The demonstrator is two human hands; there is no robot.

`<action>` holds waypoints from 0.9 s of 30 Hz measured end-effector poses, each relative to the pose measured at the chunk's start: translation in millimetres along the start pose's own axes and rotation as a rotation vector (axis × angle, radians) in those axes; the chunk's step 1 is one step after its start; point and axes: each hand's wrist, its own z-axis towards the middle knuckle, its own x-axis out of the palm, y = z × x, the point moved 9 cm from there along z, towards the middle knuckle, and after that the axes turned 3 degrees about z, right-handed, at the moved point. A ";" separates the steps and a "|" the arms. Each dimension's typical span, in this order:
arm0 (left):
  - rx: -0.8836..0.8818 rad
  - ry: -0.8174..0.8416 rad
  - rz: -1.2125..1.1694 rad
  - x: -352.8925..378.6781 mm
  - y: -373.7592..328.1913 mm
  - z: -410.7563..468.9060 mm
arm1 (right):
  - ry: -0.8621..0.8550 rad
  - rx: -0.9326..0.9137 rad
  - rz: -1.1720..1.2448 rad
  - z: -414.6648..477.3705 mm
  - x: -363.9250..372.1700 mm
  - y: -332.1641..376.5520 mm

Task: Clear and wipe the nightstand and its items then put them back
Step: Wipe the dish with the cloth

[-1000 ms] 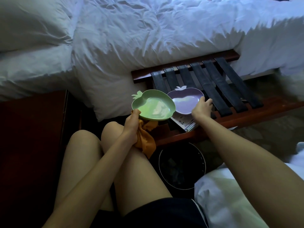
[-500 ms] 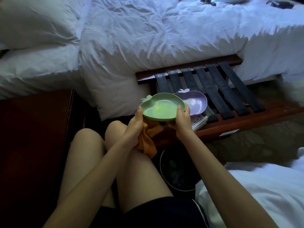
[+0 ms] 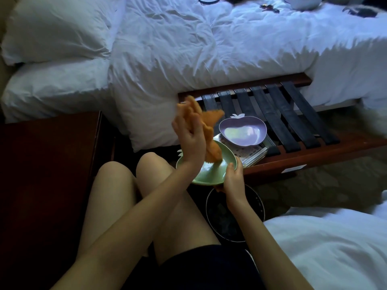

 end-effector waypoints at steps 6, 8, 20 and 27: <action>0.287 1.019 0.805 40.8 69.2 -65.2 | -0.033 -0.008 0.011 3.1 -21.9 -7.2; 0.404 0.997 0.951 35.5 66.9 -71.4 | -0.031 -0.022 0.010 2.4 -23.1 -9.2; 0.581 1.178 0.946 84.4 66.5 -101.2 | -0.008 -0.158 -0.007 -1.3 -31.1 -15.1; 0.541 1.140 1.227 46.1 79.1 -69.3 | -0.050 -0.145 0.003 6.5 -28.6 -9.0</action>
